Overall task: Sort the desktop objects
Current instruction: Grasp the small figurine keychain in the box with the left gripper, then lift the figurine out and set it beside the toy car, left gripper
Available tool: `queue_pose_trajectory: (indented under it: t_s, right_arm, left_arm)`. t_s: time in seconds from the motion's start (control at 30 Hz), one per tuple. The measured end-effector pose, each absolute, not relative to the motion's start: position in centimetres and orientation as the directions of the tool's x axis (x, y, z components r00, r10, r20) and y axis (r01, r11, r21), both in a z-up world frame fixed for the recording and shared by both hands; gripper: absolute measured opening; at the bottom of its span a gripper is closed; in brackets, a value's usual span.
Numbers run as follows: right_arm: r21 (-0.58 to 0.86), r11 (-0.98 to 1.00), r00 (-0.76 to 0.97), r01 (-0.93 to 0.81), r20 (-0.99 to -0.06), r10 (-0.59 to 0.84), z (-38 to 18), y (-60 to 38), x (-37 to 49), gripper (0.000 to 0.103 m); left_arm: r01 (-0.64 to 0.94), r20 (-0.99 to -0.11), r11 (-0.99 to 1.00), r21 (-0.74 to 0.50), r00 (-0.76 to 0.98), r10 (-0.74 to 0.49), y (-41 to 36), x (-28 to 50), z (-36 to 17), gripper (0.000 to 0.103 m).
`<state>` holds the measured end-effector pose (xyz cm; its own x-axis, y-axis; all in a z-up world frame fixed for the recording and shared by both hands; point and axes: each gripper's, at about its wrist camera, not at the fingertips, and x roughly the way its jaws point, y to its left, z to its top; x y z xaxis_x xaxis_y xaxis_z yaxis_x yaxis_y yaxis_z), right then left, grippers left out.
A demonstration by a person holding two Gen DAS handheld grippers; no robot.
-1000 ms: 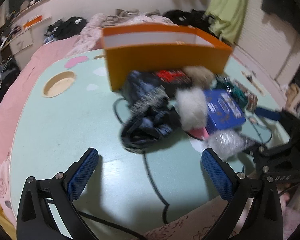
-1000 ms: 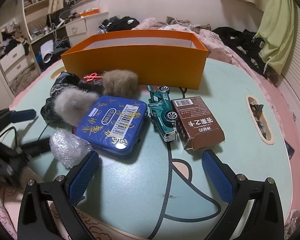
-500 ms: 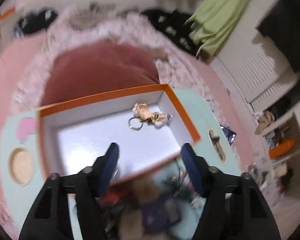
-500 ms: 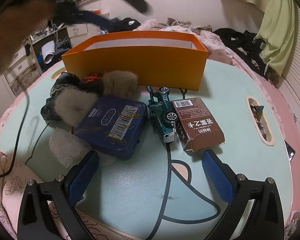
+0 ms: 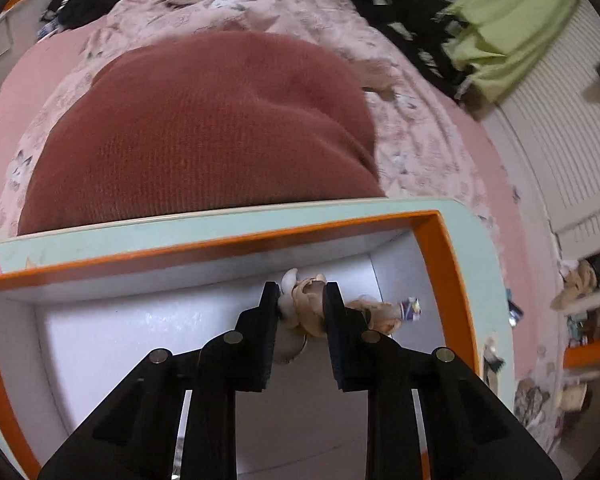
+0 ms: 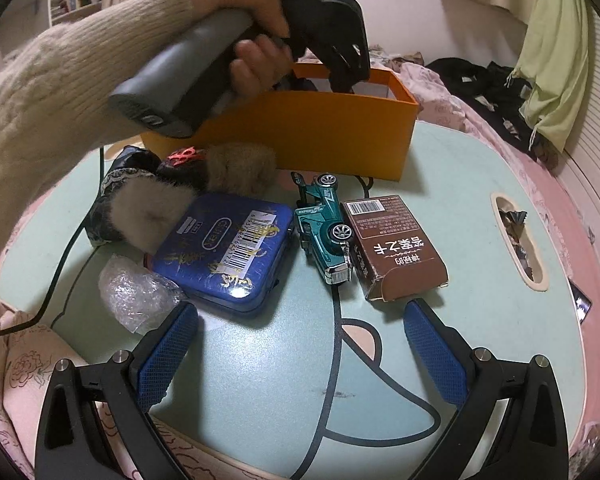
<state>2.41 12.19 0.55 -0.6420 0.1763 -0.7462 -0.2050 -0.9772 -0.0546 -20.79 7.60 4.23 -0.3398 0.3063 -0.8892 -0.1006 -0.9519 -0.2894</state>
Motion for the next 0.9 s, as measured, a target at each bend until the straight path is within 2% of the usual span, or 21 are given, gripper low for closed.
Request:
queue_pose_trajectory:
  t_s: [0.17, 0.4, 0.57, 0.77, 0.83, 0.9]
  right_arm:
    - [-0.055, -0.977, -0.643, -0.206, -0.745, 0.177, 0.4, 12.2, 2.4, 0.103]
    - [-0.055, -0.977, -0.644, -0.204, -0.745, 0.176, 0.3, 12.2, 2.5, 0.103]
    - [-0.055, -0.978, -0.644, -0.203, -0.744, 0.176, 0.3, 12.2, 2.6, 0.103]
    - [-0.056, -0.978, -0.645, -0.199, -0.744, 0.174, 0.3, 12.1, 2.5, 0.103]
    - [-0.056, -0.978, -0.646, -0.199, -0.744, 0.174, 0.3, 12.2, 2.5, 0.103]
    - [-0.056, -0.979, -0.646, -0.198, -0.744, 0.173, 0.2, 12.2, 2.5, 0.103]
  left_arm:
    - [-0.150, -0.819, -0.919, -0.365, -0.418, 0.393, 5.3, -18.2, 7.2, 0.023]
    - [-0.285, -0.665, -0.840, -0.462, -0.515, 0.541, 2.3, -9.8, 13.3, 0.023]
    - [-0.294, -0.676, -0.871, -0.393, -0.550, 0.491, 2.4, -6.9, 12.3, 0.024]
    - [-0.341, -0.669, -0.826, -0.449, -0.484, 0.564, 1.8, -5.8, 9.9, 0.026]
    - [-0.327, -0.665, -0.838, -0.438, -0.509, 0.546, 0.9, -4.9, 10.0, 0.040]
    - [-0.320, -0.633, -0.842, -0.434, -0.557, 0.538, -0.5, -3.2, 10.5, 0.049]
